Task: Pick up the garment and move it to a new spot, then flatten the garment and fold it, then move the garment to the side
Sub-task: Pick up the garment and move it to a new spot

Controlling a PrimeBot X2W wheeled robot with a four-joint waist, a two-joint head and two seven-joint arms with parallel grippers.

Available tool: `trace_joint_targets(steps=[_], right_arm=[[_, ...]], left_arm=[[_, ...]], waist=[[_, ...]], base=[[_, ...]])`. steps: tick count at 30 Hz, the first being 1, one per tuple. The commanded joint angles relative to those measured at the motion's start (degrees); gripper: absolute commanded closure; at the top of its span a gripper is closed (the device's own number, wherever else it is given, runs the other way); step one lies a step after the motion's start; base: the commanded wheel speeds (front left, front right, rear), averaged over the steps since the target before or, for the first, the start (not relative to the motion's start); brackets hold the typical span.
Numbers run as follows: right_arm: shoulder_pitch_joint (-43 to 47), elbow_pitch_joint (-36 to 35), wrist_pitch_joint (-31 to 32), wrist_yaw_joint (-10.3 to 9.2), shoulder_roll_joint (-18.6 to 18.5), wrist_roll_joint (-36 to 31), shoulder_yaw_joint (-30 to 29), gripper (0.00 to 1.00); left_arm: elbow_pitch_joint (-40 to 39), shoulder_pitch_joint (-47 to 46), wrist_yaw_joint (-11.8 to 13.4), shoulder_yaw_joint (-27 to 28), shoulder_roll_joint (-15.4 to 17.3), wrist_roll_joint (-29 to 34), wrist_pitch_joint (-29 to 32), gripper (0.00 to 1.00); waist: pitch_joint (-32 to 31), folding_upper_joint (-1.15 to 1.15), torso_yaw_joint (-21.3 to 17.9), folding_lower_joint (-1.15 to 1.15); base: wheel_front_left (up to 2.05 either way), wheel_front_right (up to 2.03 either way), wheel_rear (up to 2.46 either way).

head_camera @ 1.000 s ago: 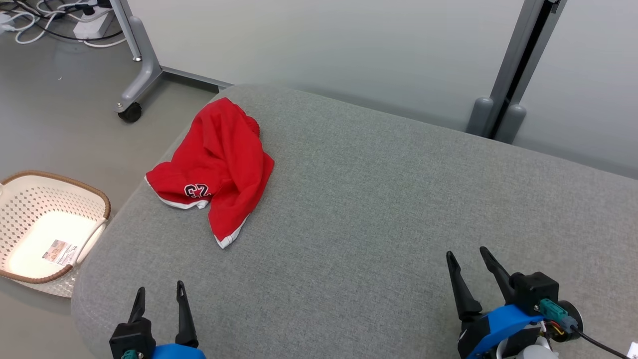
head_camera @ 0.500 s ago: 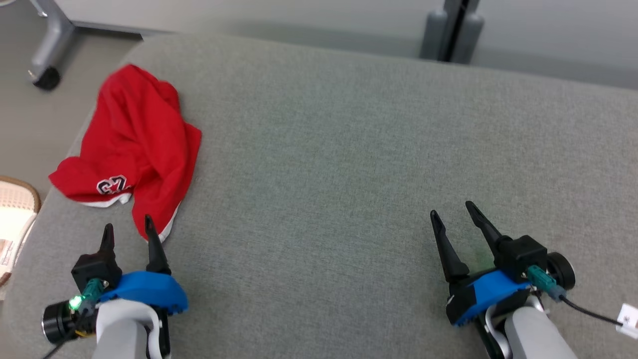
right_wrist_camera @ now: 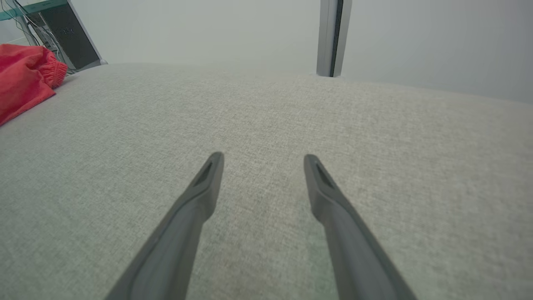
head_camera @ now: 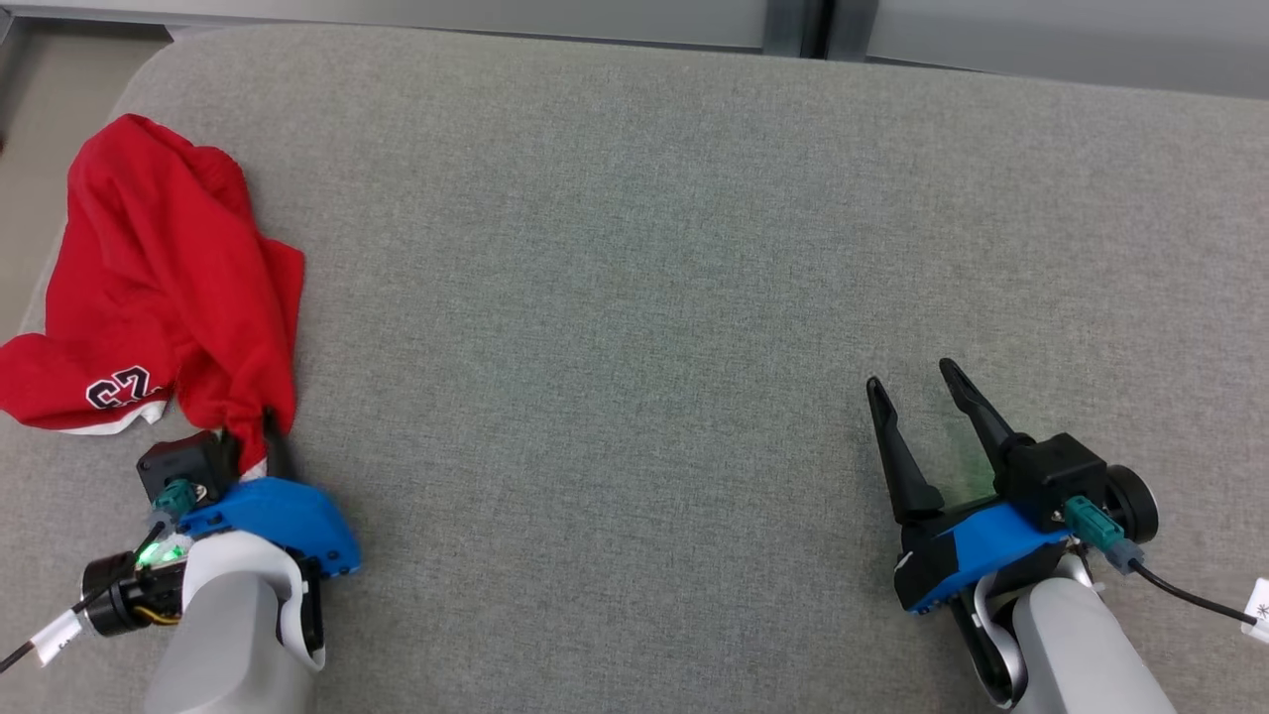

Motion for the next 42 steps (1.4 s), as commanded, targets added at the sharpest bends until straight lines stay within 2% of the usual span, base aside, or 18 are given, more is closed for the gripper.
trace_joint_targets(steps=[1,7,12,19,20,26,29,33,34,36,42], right_arm=[[0.03,0.01,-0.18,-0.02,-0.17,0.46,-0.29,0.00],[1.08,0.38,-0.19,-0.02,-0.16,2.24,-0.51,0.00],[2.36,0.80,-0.18,-0.02,-0.17,4.96,-0.33,0.00],[3.72,0.82,-0.19,-0.02,-0.19,8.62,0.96,0.00],[3.72,0.82,-0.19,-0.02,-0.19,8.62,0.96,0.00],[4.95,1.06,-0.19,-0.02,-0.16,9.94,1.71,0.00],[5.25,1.01,-0.19,-0.02,-0.12,10.20,1.43,0.00],[5.77,0.56,-0.19,-0.02,-0.12,10.60,0.83,0.00],[5.96,0.32,-0.18,-0.02,-0.11,10.54,0.24,0.00],[6.11,0.05,-0.18,-0.02,-0.10,10.36,-0.33,0.00],[6.46,0.18,-0.18,-0.02,-0.16,9.33,-0.90,0.00]], left_arm=[[-1.28,-1.12,-0.54,-0.27,-0.18,0.06,-0.07,1.00],[-12.87,-2.25,-3.15,-1.72,0.66,2.25,-0.15,1.00],[-21.19,-6.24,-5.82,-6.15,1.27,5.30,-0.16,1.00],[-29.14,-9.45,-8.35,-14.08,-1.26,5.80,3.02,1.00],[-29.14,-9.45,-8.35,-14.08,-1.26,5.80,3.02,1.00],[-35.02,-10.59,-8.95,-21.26,-3.21,1.74,4.21,1.00],[-38.89,-10.55,-7.53,-24.80,-3.39,-3.55,3.69,1.00],[-41.36,-7.78,-3.12,-27.72,-3.27,-9.79,3.24,1.00],[-40.69,-5.36,-1.17,-26.71,-3.24,-11.35,3.17,1.00],[-39.86,-2.14,0.18,-24.93,-2.14,-12.47,2.81,1.00],[-35.40,9.82,2.04,-20.95,1.80,-15.04,1.80,1.00]], waist=[[-0.59,-0.01,-0.16,-0.01],[-3.80,-0.01,-0.39,-0.01],[-6.94,-0.01,-2.22,-0.01],[-10.02,-0.01,-9.78,-0.01],[-10.02,-0.01,-9.78,-0.01],[-11.22,-0.01,-17.29,-0.01],[-11.43,-0.01,-19.73,-0.01],[-11.53,-0.01,-20.81,-0.01],[-11.53,-0.01,-20.39,-0.01],[-11.38,-0.01,-19.60,-0.01],[-11.24,-0.01,-16.13,-0.01]], base=[[0.00,0.00,0.00],[0.00,0.00,0.00],[0.00,0.00,0.00],[0.00,0.00,0.00],[0.00,0.00,0.00],[0.00,0.00,0.00],[0.00,0.00,0.00],[0.00,0.00,0.00],[0.00,0.00,0.00],[0.00,0.00,0.00],[0.00,0.00,0.00]])
